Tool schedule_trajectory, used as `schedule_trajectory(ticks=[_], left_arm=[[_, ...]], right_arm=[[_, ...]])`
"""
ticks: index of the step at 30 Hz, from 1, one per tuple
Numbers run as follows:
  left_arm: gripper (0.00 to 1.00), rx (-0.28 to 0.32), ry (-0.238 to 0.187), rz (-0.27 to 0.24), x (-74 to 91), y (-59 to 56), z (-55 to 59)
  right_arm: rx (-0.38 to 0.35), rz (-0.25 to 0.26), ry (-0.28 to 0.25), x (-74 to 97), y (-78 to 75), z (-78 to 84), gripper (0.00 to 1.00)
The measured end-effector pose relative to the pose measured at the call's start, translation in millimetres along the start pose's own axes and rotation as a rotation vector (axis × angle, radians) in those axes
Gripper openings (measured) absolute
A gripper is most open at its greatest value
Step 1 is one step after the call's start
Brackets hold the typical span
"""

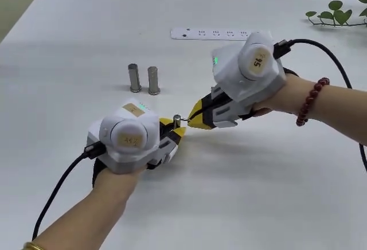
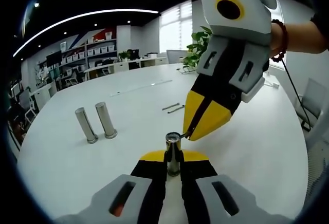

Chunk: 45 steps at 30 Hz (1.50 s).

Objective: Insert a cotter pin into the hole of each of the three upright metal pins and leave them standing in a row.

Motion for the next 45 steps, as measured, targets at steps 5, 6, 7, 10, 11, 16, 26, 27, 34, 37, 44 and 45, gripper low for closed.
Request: schedule_trajectory(ticks=[5, 6, 7, 10, 11, 16, 26, 27, 34, 37, 44, 45], left_arm=[[0.06, 0.012, -0.003, -0.011, -0.4, -0.9, 0.5], [0.06, 0.015, -0.004, -0.013, -0.3, -1.0, 0.7], [0.06, 0.019, -0.005, -0.014, -0.7, -0.8, 1.0], [0.06, 0.015, -0.005, -0.013, -0.7, -0.7, 0.8], [0.06, 0.013, -0.006, -0.009, -1.1, -0.5, 0.6], [0.06, 0.014, -0.007, -0.014, -1.6, -1.7, 0.4], [0.06, 0.024, -0.008, -0.019, -2.8, -1.9, 0.2], [0.06, 0.024, -0.008, -0.019, -2.9, -1.9, 0.1], [0.06, 0.023, -0.009, -0.024, -3.1, -2.0, 0.2], [0.06, 0.025, -0.009, -0.027, -3.3, -2.5, 0.1], [0.06, 0.029, -0.008, -0.028, -3.6, -2.5, 0.2], [0.06, 0.03, -0.008, -0.028, -3.5, -2.5, 0.3]], right_arm=[[0.05, 0.009, 0.031, -1.5, -2.6, -0.4, 0.0], [0.052, 0.012, 0.032, -1.7, -3.0, -0.2, 0.0], [0.058, 0.013, 0.033, -1.8, -3.2, -0.2, 0.0], [0.064, 0.019, 0.033, -1.8, -1.9, -0.6, 0.0], [0.064, 0.02, 0.027, -1.8, -1.7, -0.4, 0.0], [0.049, 0.028, -0.004, -4.5, 0.2, -0.8, 0.0], [0.02, 0.05, -0.015, -7.4, -2.3, 0.0, 0.0], [0.007, 0.048, -0.023, -7.7, -2.2, 0.1, 0.0], [-0.058, 0.052, -0.074, 2.9, -0.7, 2.0, 0.05], [-0.073, 0.055, -0.079, 7.4, 0.7, 5.8, 0.04], [-0.081, 0.067, -0.053, 7.8, 2.4, 11.9, 0.0], [-0.085, 0.069, -0.056, 7.1, 2.2, 11.7, 0.0]])
Point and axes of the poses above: the centre of the closed fingertips' face, and the gripper's own axes: x roughly backward along the fingers, y roughly to its left, z roughly out of its underside, the point moved 10 cm from there along x, roughly backward along the fingers, and after that the axes turned 6 degrees about -z, right-handed, at the moved point
